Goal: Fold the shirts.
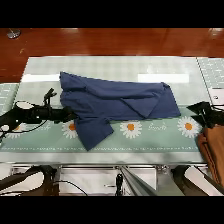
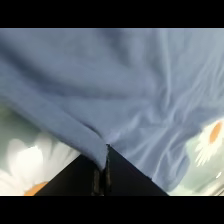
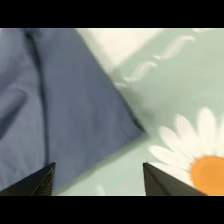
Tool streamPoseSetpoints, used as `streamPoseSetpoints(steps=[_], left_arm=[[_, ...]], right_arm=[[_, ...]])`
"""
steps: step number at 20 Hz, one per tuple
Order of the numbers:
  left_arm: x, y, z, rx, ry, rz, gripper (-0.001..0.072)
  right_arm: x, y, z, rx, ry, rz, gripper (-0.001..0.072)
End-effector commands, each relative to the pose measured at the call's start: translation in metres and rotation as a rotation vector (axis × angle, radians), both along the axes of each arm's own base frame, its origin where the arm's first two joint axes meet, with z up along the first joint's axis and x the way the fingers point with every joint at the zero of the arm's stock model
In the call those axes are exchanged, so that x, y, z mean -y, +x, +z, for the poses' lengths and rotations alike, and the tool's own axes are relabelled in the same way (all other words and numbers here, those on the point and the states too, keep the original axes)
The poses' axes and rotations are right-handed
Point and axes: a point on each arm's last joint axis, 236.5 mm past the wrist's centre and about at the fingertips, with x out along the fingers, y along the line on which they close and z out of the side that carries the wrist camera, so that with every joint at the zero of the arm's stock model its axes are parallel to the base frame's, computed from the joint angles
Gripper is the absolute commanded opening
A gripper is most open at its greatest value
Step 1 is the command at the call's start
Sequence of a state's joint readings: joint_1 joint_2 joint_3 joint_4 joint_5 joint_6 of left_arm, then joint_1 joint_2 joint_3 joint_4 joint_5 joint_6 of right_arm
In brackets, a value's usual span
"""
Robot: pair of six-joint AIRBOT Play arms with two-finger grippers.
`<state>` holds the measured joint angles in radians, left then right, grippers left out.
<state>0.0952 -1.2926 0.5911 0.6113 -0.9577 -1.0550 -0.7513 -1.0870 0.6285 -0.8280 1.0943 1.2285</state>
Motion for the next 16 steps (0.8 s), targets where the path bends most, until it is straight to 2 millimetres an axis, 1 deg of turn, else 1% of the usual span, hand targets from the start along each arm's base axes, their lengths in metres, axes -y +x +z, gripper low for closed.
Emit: streamPoseSetpoints(steps=[1,3,5,7,9,10,12,14,15,16], left_arm=[[0.011,0.014,0.014,0.060,-0.012,-0.028,0.0028],[0.012,0.016,0.017,0.064,-0.017,-0.028,0.0028],[0.012,0.016,0.017,0.065,-0.017,-0.028,0.0028],[0.011,0.017,0.017,0.067,-0.015,-0.024,0.0028],[0.012,0.018,0.017,0.068,-0.017,-0.021,0.0028],[0.012,0.018,0.017,0.068,-0.017,-0.021,0.0028],[0.012,0.018,0.017,0.068,-0.017,-0.020,0.0028],[0.013,0.019,0.019,0.070,-0.026,-0.012,0.0028],[0.014,0.020,0.020,0.071,-0.032,-0.006,0.0028],[0.014,0.021,0.021,0.072,-0.036,-0.003,0.0028]], right_arm=[[0.011,-0.027,-0.033,-0.177,-0.007,-0.024,0.0631],[-0.001,-0.020,-0.043,-0.178,0.090,-0.021,0.0631],[-0.014,-0.008,-0.046,-0.142,0.177,-0.011,0.0631],[-0.016,0.001,-0.048,-0.125,0.217,-0.008,0.0631],[-0.017,0.012,-0.048,-0.121,0.203,0.037,0.0631],[-0.023,0.020,-0.046,-0.115,0.187,0.077,0.0631],[-0.037,0.037,-0.046,-0.126,0.163,0.140,0.0631],[-0.055,0.046,-0.049,-0.162,0.151,0.201,0.0631],[-0.065,0.050,-0.050,-0.165,0.144,0.233,0.0610],[-0.074,0.056,-0.050,-0.157,0.127,0.258,0.0551]])
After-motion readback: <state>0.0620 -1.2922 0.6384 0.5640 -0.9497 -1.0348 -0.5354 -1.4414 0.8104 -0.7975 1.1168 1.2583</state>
